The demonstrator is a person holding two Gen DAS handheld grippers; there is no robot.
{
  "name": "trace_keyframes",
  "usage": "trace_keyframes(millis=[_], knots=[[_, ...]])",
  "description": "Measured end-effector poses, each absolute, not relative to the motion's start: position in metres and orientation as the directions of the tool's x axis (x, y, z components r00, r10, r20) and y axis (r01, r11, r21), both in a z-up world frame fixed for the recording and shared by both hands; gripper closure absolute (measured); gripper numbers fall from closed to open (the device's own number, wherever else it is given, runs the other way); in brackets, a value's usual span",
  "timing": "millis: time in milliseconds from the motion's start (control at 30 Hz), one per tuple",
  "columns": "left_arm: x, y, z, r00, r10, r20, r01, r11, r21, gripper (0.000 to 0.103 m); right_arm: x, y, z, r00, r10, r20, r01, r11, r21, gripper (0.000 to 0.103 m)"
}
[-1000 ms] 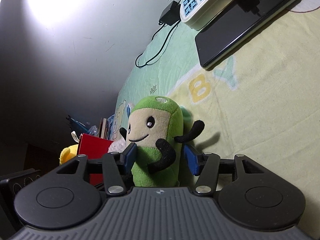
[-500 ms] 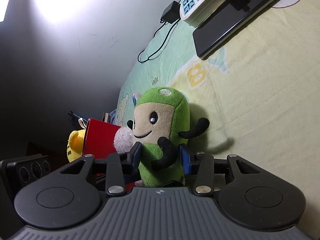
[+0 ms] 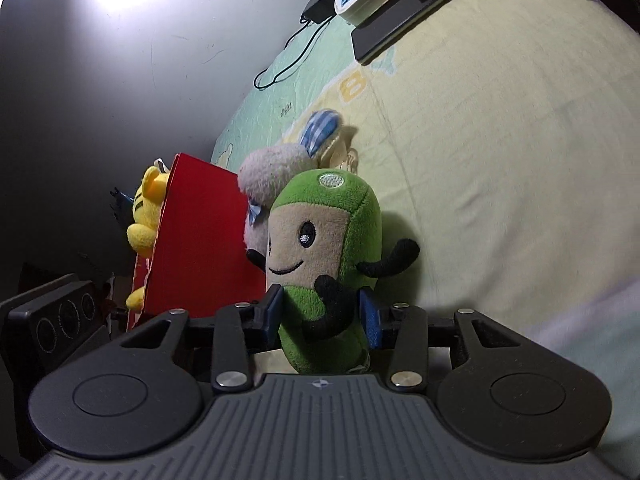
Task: Organize objects
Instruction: 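Grasp the green bean plush with the right gripper, then lift the green bean plush with the right gripper toward the red box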
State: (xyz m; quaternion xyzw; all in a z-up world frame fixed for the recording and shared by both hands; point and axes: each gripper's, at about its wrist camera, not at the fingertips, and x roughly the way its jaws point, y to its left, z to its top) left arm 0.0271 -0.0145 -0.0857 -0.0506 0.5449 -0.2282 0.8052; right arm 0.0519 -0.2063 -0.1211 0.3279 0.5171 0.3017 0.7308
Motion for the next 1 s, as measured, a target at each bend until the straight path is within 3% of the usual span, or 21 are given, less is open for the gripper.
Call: trace_keyframes(millis=[300,433,567,733,1000], knots=[[-0.007,-0.006,-0.086,0.280,-0.425,-0.861,0.314,0.888,-0.337,0.018,0.018,-0.199,-0.119,0.232,0.783,-0.577,-0.105,0.609,0.786,0.056],[-0.005,-0.003,-0.083,0.342,-0.384,-0.858,0.315,0.907,-0.280,0.020,0.020,-0.201,-0.119,0.249,0.778,-0.577,-0.091,0.612,0.785,0.054],[0.006,-0.005,-0.083,0.379,-0.359,-0.853,0.329,0.914,-0.238,0.013,0.023,-0.202,-0.117,0.284,0.757,-0.589,-0.101,0.634,0.766,0.043],[0.018,-0.008,-0.097,0.351,-0.360,-0.864,0.328,0.912,-0.247,0.019,0.030,-0.198,-0.121,0.292,0.772,-0.565,-0.074,0.607,0.791,0.039],[0.012,-0.010,-0.094,0.343,-0.383,-0.858,0.341,0.902,-0.266,0.024,0.028,-0.188,-0.119,0.287,0.782,-0.553,-0.059,0.590,0.805,0.046]])
